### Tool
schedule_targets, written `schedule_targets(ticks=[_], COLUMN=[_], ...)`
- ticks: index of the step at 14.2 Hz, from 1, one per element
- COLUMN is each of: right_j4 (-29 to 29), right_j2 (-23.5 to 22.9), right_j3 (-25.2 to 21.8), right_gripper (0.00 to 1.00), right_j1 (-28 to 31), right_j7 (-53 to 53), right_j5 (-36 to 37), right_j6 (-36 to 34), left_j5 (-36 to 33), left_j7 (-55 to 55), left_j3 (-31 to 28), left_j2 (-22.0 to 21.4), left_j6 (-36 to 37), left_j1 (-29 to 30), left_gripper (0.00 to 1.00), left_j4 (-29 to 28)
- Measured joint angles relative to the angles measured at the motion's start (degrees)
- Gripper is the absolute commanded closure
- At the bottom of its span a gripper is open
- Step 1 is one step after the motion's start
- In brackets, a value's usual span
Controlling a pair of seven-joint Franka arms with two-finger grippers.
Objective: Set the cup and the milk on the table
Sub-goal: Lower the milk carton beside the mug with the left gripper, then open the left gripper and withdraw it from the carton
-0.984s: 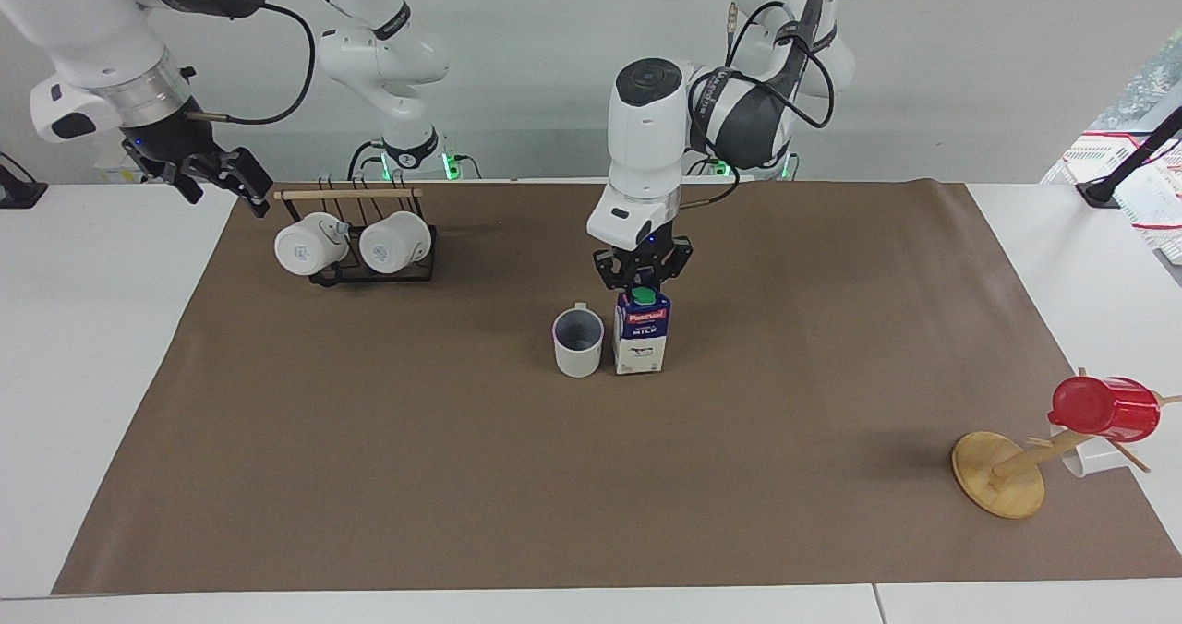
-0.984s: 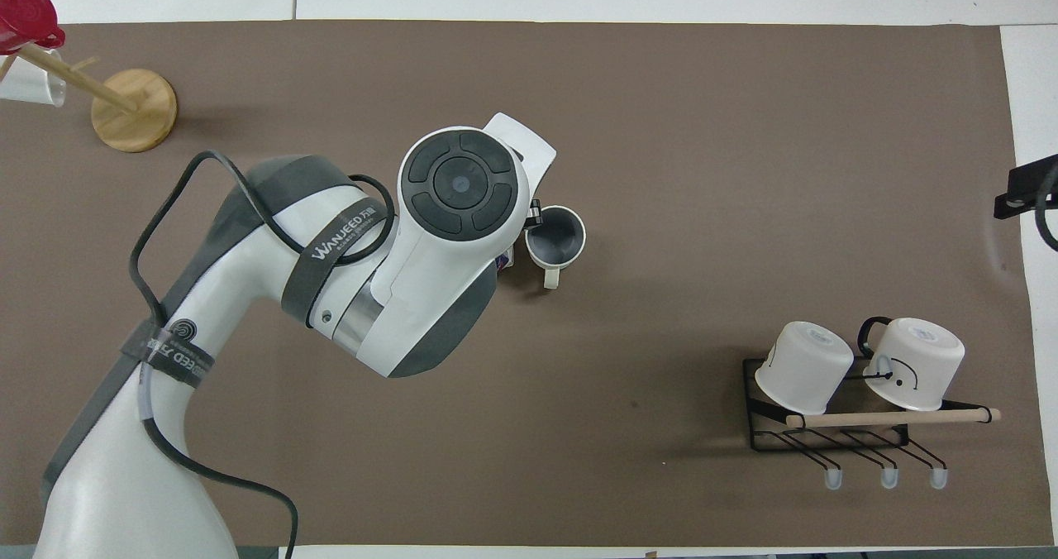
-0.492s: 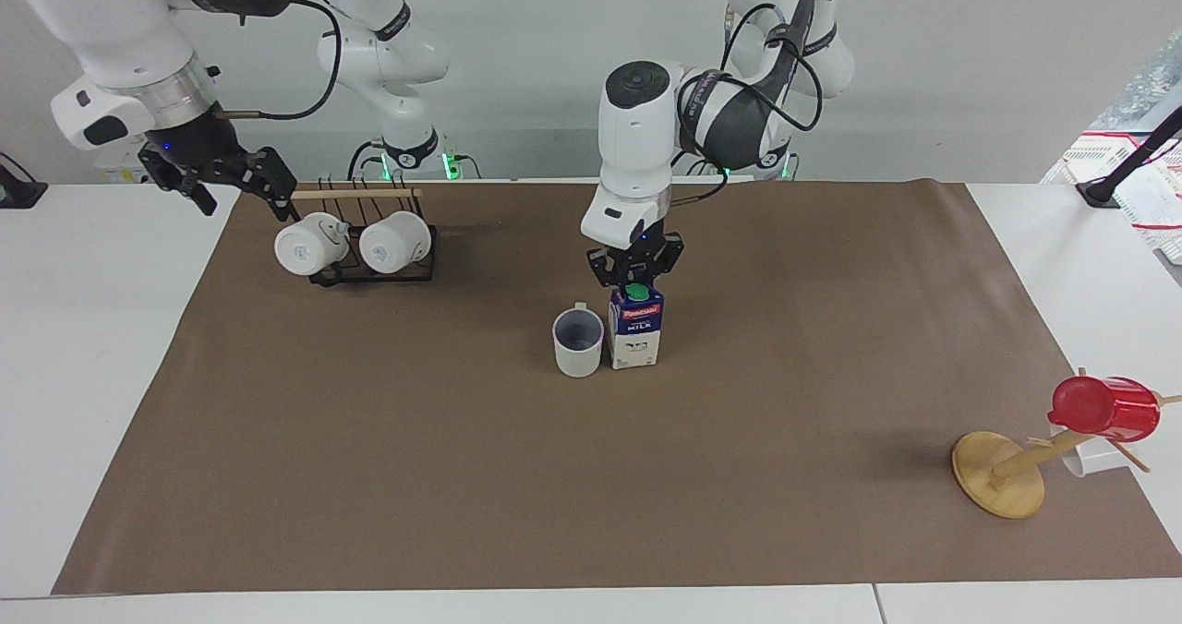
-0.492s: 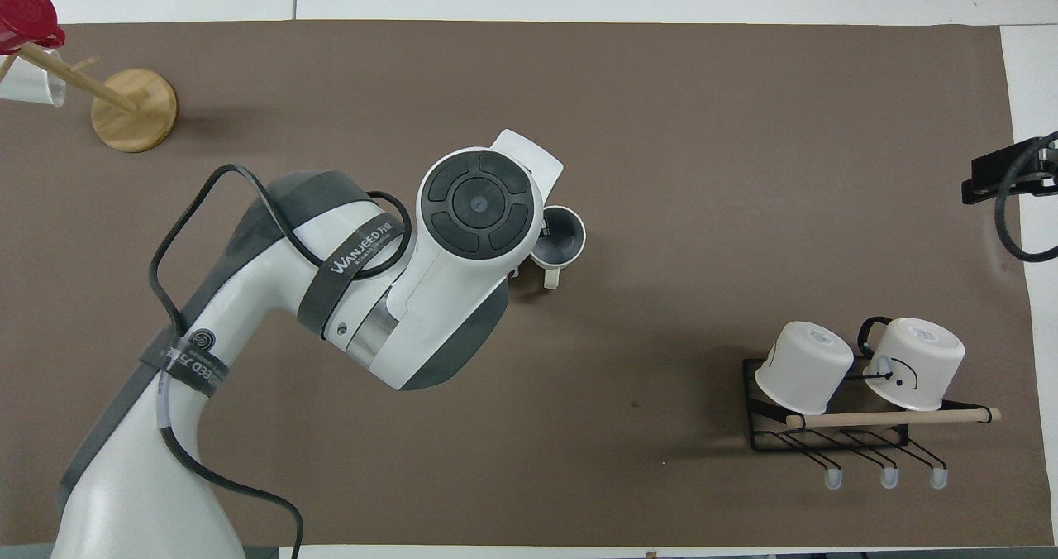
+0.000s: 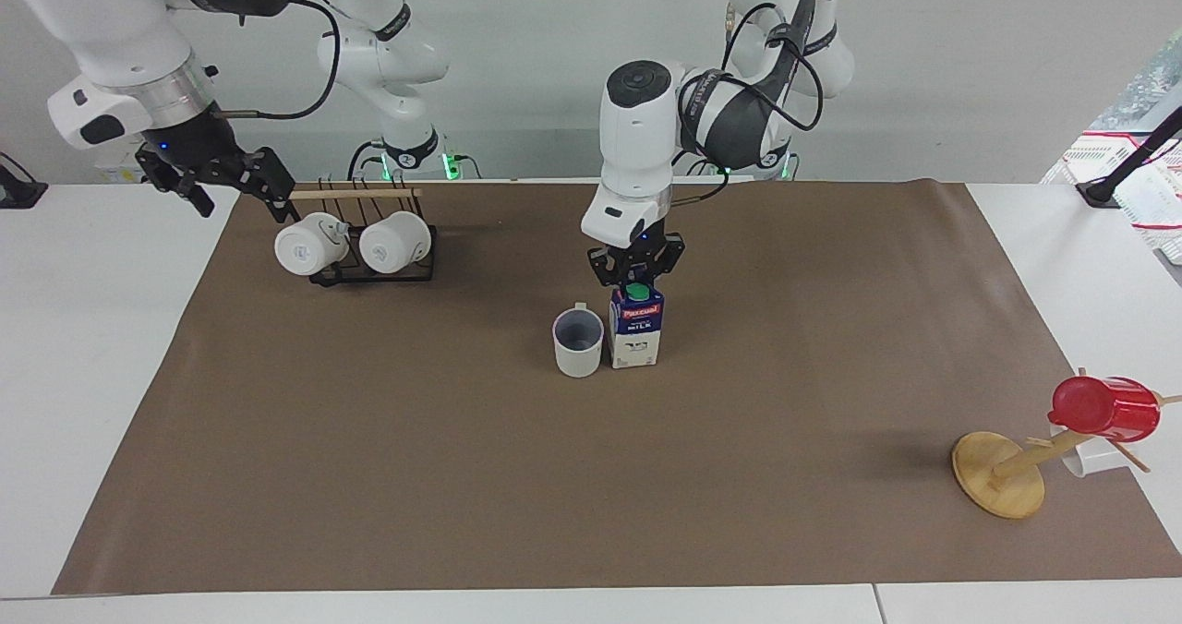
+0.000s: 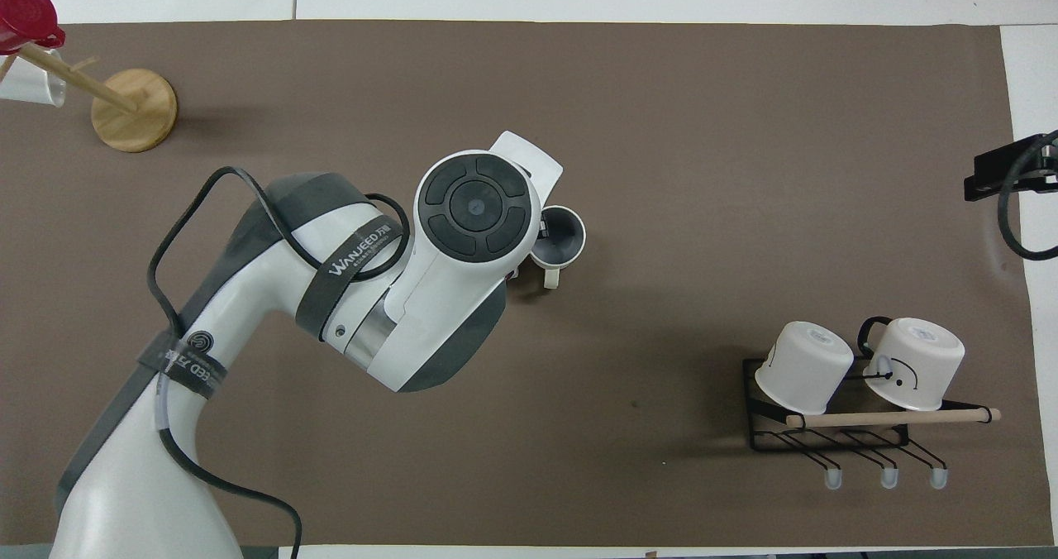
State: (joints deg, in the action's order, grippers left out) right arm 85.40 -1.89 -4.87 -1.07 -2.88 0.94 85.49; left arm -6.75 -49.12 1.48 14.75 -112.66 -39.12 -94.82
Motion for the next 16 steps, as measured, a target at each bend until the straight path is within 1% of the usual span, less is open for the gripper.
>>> schedule_targets(ticks=[1,2,3,4,7,9,12,14,16], right_j4=[-1.76,-2.89,-3.49,-3.5,-3.4,-3.38,-3.24,-3.23,-3.23], right_j2=[-1.14,-1.88,-2.5,-2.88,-3.38,-3.38,-3.37,-3.36,-3.35], right_j3=[0.02,0.04,0.07,0.09,0.15,0.2,0.2,0.2,0.2], right_gripper=[0.0,0.0,0.0,0.0,0.0,0.0,0.0,0.0,0.0], right_j1=[-0.05,-0.06,-0.09,-0.11,-0.3,-0.36,-0.36,-0.36,-0.36], right_j7=[-0.1,-0.34,-0.71,-0.95,-1.07,-1.16,-1.18,-1.18,-1.18], right_j5=[-0.35,-0.54,-0.63,-0.63,-0.64,-0.65,-0.65,-0.65,-0.65], right_j6=[-0.92,-1.16,-1.16,-1.13,-0.92,-0.92,-0.93,-0.93,-0.93], left_j5=[0.0,0.0,0.0,0.0,-0.02,-0.02,-0.03,0.0,0.72], left_j7=[0.49,0.6,0.68,0.73,0.9,0.9,1.14,4.1,9.83], left_j3=[-0.04,-0.04,-0.05,-0.06,-0.1,-0.1,-0.54,-0.7,-0.85], left_j2=[-0.06,-0.07,-0.07,-0.07,-0.17,-1.4,-5.89,-9.29,-12.05], left_j6=[-0.24,-0.3,-0.37,-0.46,-0.76,-0.82,1.16,3.87,5.78], left_j1=[0.03,0.06,0.14,0.26,0.49,0.49,1.42,4.09,8.0], left_gripper=[1.0,0.56,0.16,0.0,0.0,0.0,0.0,0.0,0.0], left_j4=[-0.15,-0.18,-0.21,-0.26,-0.32,-0.28,-0.34,-0.9,-2.17])
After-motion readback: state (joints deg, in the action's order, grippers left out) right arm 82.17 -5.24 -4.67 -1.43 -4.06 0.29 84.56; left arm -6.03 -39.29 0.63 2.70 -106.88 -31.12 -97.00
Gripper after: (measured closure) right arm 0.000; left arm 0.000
